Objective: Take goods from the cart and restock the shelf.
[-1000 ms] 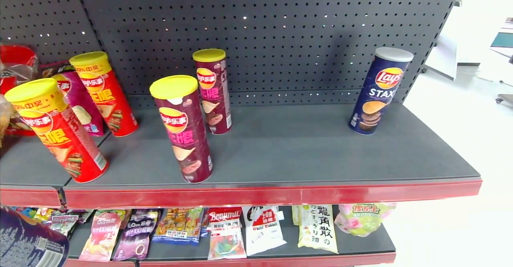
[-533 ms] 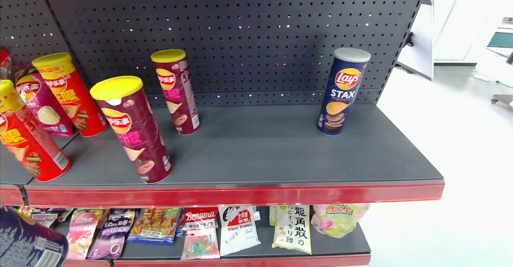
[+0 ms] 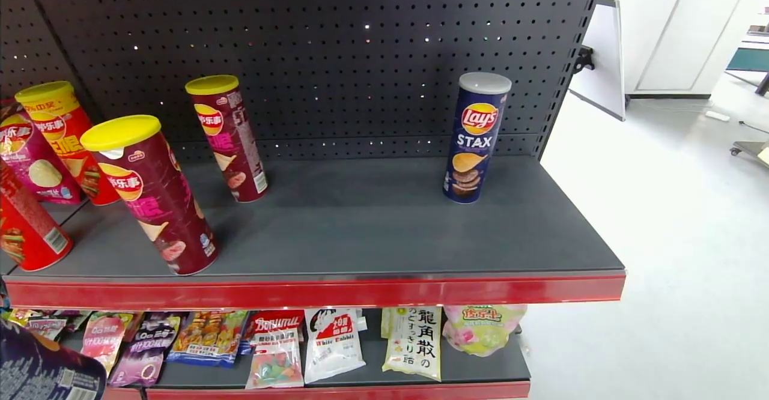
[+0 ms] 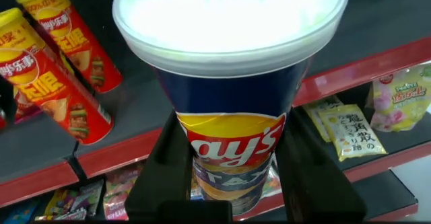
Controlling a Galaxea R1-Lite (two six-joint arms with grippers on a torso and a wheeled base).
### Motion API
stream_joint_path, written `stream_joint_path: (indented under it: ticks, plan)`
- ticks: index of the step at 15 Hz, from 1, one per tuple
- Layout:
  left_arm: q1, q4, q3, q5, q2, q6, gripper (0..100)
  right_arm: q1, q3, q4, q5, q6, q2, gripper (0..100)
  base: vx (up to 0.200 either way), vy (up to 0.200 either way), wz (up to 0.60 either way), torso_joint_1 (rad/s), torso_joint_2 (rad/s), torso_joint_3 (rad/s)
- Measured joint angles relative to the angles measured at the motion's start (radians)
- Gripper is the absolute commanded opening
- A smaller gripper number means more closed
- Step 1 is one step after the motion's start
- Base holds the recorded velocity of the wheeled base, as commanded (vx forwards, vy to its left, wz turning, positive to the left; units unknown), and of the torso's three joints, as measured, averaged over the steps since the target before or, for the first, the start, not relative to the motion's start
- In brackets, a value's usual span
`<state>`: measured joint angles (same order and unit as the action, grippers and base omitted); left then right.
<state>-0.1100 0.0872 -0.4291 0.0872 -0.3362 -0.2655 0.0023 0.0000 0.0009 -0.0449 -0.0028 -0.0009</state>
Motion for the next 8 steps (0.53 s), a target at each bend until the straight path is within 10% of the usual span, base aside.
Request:
stream_joint_path:
  ticks: [5, 8]
  plan:
    - [-0.007, 0.020, -0.049, 0.070, -0.023, 0.163, 0, 0.004, -0.019, 0.001, -0.023, -0.004, 0.009, 100, 0.000, 0.000, 0.00, 0.000, 0.00, 0.000]
    - [-0.011, 0.025, -0.047, 0.113, -0.058, 0.176, 0, 0.013, -0.181, -0.004, -0.043, 0.048, 0.137, 100, 0.000, 0.000, 0.00, 0.000, 0.00, 0.000]
